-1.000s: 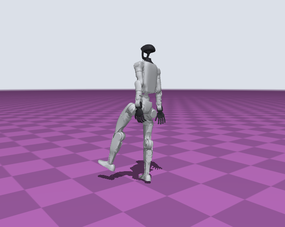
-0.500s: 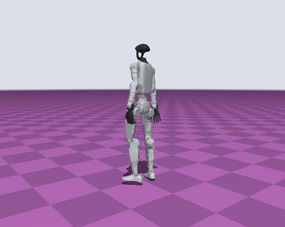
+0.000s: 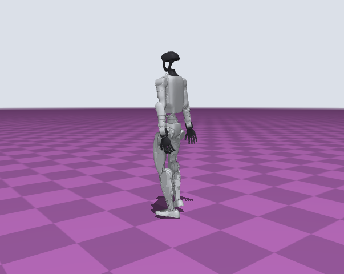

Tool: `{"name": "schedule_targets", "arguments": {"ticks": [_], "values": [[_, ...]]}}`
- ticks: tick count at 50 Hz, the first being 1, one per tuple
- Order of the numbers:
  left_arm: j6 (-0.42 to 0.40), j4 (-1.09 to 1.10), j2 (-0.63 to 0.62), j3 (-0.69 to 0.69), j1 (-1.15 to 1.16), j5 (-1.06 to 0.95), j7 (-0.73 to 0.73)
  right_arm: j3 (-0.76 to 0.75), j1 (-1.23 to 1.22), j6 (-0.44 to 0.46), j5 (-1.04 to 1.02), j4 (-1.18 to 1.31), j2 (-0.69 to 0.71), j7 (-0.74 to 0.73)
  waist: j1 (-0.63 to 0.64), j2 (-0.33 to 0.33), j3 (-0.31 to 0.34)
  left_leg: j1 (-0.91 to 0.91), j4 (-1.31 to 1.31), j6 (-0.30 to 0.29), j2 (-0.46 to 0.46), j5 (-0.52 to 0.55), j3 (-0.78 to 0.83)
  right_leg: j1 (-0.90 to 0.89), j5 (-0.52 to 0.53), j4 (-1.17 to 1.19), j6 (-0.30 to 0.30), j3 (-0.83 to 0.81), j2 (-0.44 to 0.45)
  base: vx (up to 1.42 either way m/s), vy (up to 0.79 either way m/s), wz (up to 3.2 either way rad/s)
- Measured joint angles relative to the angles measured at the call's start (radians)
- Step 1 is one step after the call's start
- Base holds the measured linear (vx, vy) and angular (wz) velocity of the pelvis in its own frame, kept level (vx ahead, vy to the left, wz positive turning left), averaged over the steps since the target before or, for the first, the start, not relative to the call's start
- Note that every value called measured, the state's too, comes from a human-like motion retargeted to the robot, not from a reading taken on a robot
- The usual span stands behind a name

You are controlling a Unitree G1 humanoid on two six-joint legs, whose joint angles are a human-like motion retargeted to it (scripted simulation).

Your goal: In place motions

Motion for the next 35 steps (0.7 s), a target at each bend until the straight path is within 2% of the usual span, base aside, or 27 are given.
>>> {"name": "schedule_targets", "arguments": {"ticks": [5, 10, 16, 21, 23, 25, 30, 35], "values": [[-0.023, -0.111, 0.015, -0.063, -0.064, -0.026, -0.022, -0.064, 0.082, 0.026, 0.066, 0.048, -0.005, 0.040, -0.092, 0.025, 0.069, 0.018, 0.014, 0.006, 0.038, -0.002, -0.071, -0.205, -0.079, -0.161, -0.170, 0.038, -0.002, -0.06, 0.03, 0.74], [-0.035, -0.165, 0.025, -0.076, -0.138, -0.057, -0.027, -0.059, 0.102, 0.024, 0.072, 0.052, 0.012, 0.047, -0.191, 0.075, 0.135, 0.005, 0.020, 0.008, 0.122, 0.002, -0.101, -0.432, -0.159, -0.318, -0.330, 0.139, 0.044, -0.17, 0.03, 0.32], [-0.033, -0.188, 0.016, -0.109, -0.204, -0.055, -0.045, -0.043, 0.075, 0.014, 0.061, 0.024, 0.015, 0.077, -0.268, 0.094, 0.158, -0.051, 0.033, 0.063, 0.098, -0.006, -0.129, -0.599, -0.178, -0.293, -0.342, 0.229, -0.032, -0.08, 0.18, 0.25], [-0.047, -0.222, -0.003, -0.132, -0.194, -0.030, -0.057, -0.020, 0.061, 0.006, 0.062, -0.035, 0.018, 0.074, -0.252, 0.082, 0.148, -0.045, 0.023, 0.042, 0.105, -0.014, -0.109, -0.528, -0.174, -0.270, -0.342, 0.202, -0.004, -0.02, -0.08, -0.17], [-0.053, -0.230, -0.013, -0.134, -0.165, -0.021, -0.053, -0.007, 0.067, 0.000, 0.064, -0.061, 0.020, 0.061, -0.233, 0.079, 0.129, -0.036, 0.010, 0.020, 0.119, -0.016, -0.093, -0.449, -0.165, -0.272, -0.337, 0.154, 0.028, 0.04, -0.20, -0.44], [-0.058, -0.233, -0.029, -0.135, -0.129, -0.014, -0.050, 0.003, 0.068, -0.005, 0.069, -0.083, 0.018, 0.047, -0.209, 0.069, 0.106, -0.027, -0.001, 0.012, 0.105, -0.024, -0.076, -0.356, -0.140, -0.262, -0.299, 0.108, 0.034, 0.10, -0.09, -0.35], [-0.053, -0.154, -0.059, -0.107, -0.061, 0.002, -0.063, 0.004, 0.006, 0.009, 0.085, -0.126, 0.011, 0.042, -0.110, 0.023, 0.049, -0.033, 0.001, 0.008, 0.045, -0.055, -0.002, -0.148, -0.029, -0.134, -0.151, 0.079, 0.025, 0.08, -0.06, -0.65], [-0.016, -0.008, -0.076, -0.041, 0.000, 0.008, -0.053, 0.033, -0.035, -0.014, 0.097, -0.209, 0.011, 0.035, -0.034, -0.021, 0.009, -0.025, -0.028, 0.007, -0.016, -0.067, 0.080, 0.092, 0.116, -0.107, 0.015, 0.156, 0.066, 0.03, -0.07, -0.70]]}}
